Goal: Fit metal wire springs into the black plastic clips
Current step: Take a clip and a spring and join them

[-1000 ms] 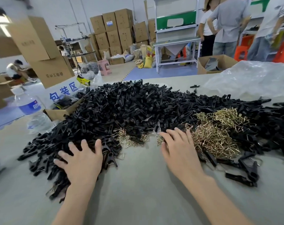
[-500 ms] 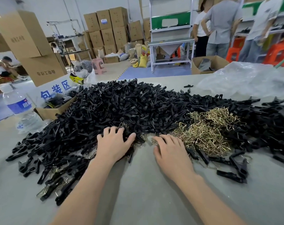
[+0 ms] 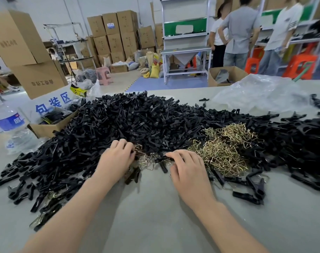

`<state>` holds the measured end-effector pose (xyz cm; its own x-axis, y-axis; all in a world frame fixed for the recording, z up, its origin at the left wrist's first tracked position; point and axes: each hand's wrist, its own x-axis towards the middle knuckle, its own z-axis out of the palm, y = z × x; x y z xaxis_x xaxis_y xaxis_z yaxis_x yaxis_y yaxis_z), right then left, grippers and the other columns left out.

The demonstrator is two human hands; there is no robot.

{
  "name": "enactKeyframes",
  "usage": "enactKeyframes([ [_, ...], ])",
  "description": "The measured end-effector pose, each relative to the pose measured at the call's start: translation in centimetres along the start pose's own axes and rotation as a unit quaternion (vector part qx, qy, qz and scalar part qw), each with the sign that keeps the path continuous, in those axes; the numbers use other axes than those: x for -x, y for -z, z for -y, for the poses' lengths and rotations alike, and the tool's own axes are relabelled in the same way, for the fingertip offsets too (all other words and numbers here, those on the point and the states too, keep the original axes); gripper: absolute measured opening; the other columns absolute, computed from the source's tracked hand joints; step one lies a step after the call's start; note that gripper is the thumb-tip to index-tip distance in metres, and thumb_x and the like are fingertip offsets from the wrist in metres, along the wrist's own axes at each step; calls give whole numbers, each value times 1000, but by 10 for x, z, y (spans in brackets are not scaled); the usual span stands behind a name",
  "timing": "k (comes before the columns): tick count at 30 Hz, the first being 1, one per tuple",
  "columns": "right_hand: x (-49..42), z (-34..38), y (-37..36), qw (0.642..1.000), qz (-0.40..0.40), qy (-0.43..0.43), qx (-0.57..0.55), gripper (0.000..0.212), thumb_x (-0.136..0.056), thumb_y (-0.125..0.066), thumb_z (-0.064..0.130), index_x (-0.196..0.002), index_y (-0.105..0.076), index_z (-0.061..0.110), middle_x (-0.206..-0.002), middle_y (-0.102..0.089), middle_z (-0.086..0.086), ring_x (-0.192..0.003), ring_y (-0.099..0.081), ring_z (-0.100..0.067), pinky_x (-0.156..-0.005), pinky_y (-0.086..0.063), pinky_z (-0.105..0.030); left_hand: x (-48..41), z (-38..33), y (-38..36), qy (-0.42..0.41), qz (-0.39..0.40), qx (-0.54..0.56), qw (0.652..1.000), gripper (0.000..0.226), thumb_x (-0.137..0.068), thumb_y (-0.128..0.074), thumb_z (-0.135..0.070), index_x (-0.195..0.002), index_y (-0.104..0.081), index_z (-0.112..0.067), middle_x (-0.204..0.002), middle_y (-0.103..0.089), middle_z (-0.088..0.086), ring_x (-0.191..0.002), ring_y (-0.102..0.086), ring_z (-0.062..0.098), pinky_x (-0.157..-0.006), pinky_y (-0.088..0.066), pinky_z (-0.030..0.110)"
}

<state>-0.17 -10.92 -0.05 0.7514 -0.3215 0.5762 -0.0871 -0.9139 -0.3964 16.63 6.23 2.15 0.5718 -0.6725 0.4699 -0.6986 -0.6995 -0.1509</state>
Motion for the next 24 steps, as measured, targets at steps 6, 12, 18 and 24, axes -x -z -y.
enactKeyframes([
  [6, 4, -4, 10, 998, -11, -2, -53, 35, -97, -40, 21, -121, -65, 21, -116, -63, 5, -112, -55, -17, -101, -46, -37, -6, 22, 12, 175, -52, 205, 962, 24, -103, -44, -40, -107, -57, -19, -90, -57, -11, -100, -48, 19, -69, -44, 37],
  [12, 13, -24, 28, 990, -36, -29, -132, 32, -96, -52, 7, -119, -64, 25, -113, -58, 16, -109, -50, -6, -97, -40, -22, -16, 2, 22, 217, -49, 160, 962, 29, -106, -40, -38, -110, -58, -17, -103, -66, 2, -106, -49, 30, -94, -33, 49],
  [18, 15, -44, 42, 975, -62, -98, -188, 34, -96, -52, 4, -115, -65, 28, -111, -62, 17, -111, -51, -4, -95, -38, -13, -18, -11, 16, 250, -68, 175, 950, 31, -106, -35, -40, -108, -57, -18, -81, -62, -2, -99, -51, 26, -99, -28, 50],
  [24, 16, -47, 44, 956, -59, -127, -257, 38, -98, -51, 2, -111, -64, 36, -108, -61, 23, -109, -56, -3, -85, -43, -15, -16, -24, 15, 231, -188, 241, 924, 29, -107, -36, -37, -109, -52, -12, -89, -61, 4, -69, -53, 22, -60, -36, 32],
])
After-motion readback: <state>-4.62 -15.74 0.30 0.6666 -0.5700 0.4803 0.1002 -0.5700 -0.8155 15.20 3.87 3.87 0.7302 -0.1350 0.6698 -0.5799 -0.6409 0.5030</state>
